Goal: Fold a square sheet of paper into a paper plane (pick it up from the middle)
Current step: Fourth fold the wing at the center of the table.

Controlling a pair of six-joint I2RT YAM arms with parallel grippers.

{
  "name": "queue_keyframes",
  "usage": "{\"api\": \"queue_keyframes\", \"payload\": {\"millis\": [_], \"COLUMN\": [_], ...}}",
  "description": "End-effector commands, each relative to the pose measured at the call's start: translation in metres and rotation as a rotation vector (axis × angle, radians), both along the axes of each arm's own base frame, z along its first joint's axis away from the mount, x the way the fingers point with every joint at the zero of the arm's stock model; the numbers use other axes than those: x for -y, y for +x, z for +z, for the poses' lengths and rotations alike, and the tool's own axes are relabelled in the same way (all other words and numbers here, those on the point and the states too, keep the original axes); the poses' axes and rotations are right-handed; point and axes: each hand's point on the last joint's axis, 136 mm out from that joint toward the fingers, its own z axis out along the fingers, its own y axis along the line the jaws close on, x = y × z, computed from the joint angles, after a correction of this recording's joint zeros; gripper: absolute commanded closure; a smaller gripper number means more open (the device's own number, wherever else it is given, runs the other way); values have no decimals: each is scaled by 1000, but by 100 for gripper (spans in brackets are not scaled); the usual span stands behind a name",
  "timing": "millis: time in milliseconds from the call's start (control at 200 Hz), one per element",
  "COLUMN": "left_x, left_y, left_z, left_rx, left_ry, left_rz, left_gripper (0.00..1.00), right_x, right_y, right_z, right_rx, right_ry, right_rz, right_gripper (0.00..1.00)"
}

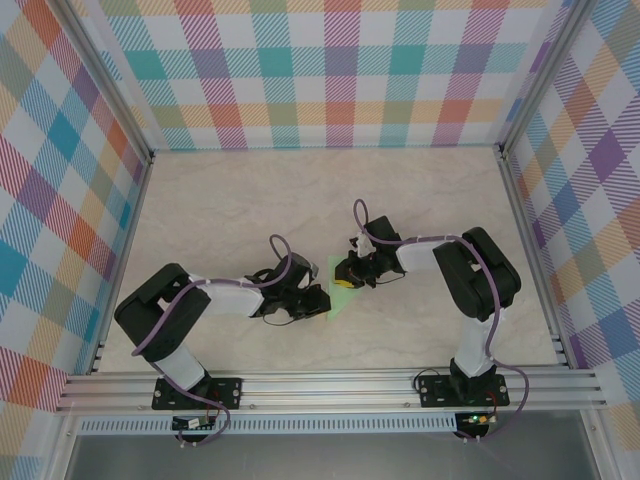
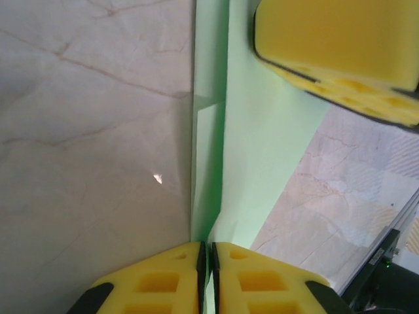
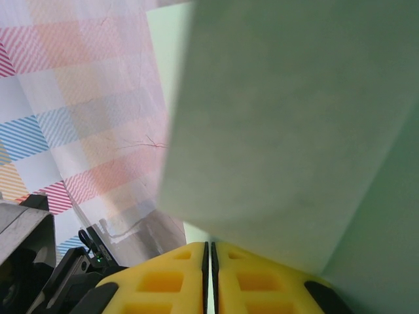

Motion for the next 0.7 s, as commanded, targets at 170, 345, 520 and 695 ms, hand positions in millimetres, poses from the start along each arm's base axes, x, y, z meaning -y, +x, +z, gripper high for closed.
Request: {"api": "queue_keyframes", "payload": {"millis": [170, 345, 520, 695], "left_x": [-26, -17, 10, 29], "left_y": [-6, 11, 25, 29], "left_z": [31, 57, 58, 42], "left_rx": [50, 112, 103, 60], "left_ry": [118, 63, -16, -63], "left_rz": [49, 97, 93, 79], "left_gripper": [81, 82, 86, 89], "right_x": [19, 19, 19, 18], "right_y": [-16, -16, -17, -17], "right_z": [-43, -46, -49, -48], "right_rx": [-72, -79, -85, -85], "right_ry": [-153, -155, -159, -151], "right_rz": [-11, -10, -10, -8], "right_gripper": [88, 88, 88, 88]}}
